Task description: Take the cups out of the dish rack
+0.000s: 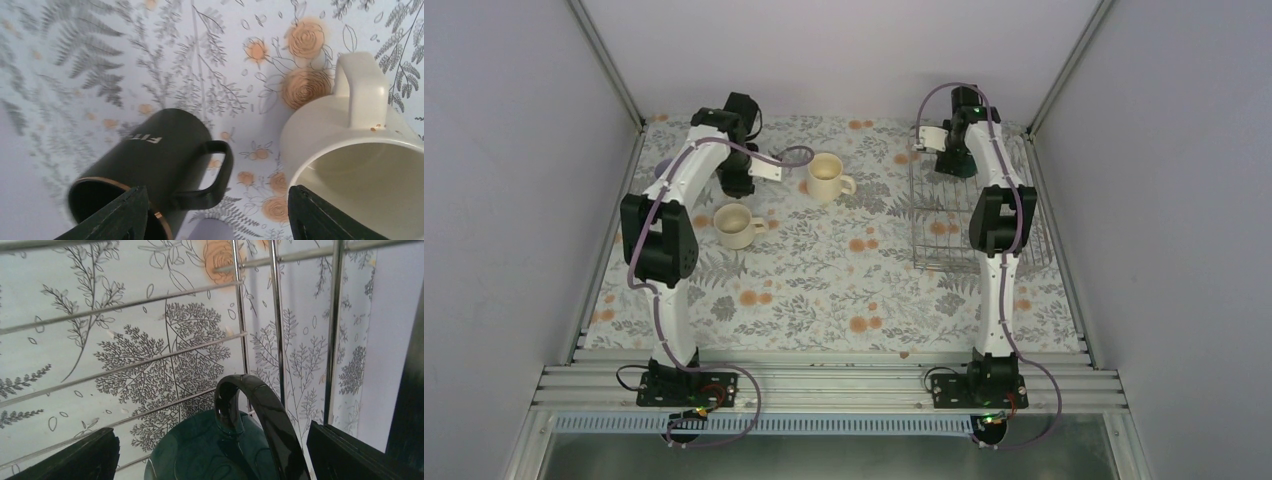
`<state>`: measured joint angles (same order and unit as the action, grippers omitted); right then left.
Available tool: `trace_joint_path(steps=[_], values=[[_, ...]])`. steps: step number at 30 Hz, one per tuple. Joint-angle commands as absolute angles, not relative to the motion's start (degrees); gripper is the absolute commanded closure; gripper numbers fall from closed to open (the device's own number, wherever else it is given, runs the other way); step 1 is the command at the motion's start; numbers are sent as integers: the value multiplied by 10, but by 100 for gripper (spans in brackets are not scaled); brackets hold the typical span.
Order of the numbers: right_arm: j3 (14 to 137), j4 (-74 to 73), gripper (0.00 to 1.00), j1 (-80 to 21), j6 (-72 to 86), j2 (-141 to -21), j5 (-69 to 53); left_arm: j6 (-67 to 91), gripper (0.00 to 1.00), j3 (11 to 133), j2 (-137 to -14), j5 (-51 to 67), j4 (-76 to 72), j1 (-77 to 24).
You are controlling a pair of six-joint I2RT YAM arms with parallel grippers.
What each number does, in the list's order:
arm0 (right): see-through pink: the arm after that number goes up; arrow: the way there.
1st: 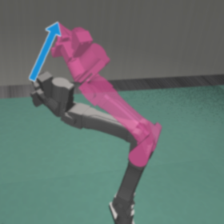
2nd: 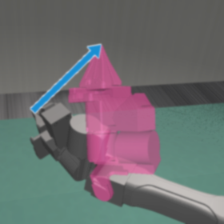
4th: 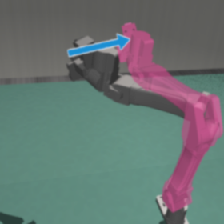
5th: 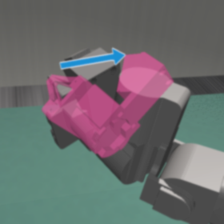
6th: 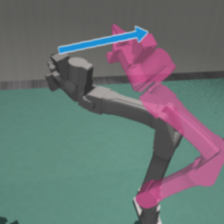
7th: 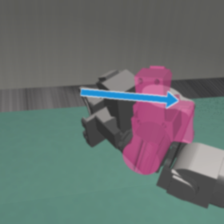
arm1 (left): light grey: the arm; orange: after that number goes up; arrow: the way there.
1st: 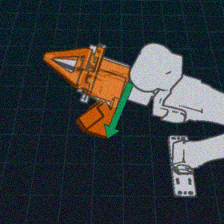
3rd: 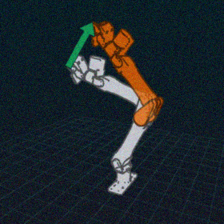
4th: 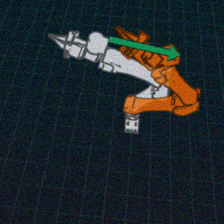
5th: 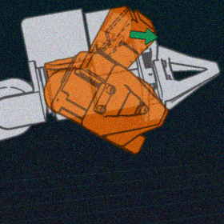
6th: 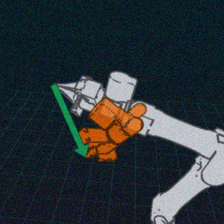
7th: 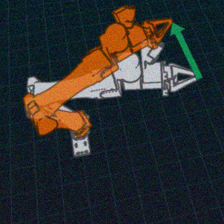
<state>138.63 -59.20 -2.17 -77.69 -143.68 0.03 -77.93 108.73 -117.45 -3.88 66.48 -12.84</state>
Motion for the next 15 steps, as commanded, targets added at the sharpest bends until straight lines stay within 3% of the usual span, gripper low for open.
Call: trace_joint_path(steps=[1, 5, 8, 12, 15], values=[[1402, -607, 4, -19, -741, -1459, 43, -776, 30, 1135, -1145, -26, 704, -147], [1395, -670, 8, -19, -711, -1438, 30, -776, 29, 1136, -1131, -23, 704, -160], [1386, -733, 16, -19, -687, -1418, 12, -773, 29, 1130, -1126, -23, 702, -172], [1287, -736, 19, -14, -672, -1336, -9, -772, 29, 1122, -1121, -22, 697, -181], [1291, -715, 17, -9, -654, -1294, -41, -773, 29, 1125, -1120, -20, 689, -184]])
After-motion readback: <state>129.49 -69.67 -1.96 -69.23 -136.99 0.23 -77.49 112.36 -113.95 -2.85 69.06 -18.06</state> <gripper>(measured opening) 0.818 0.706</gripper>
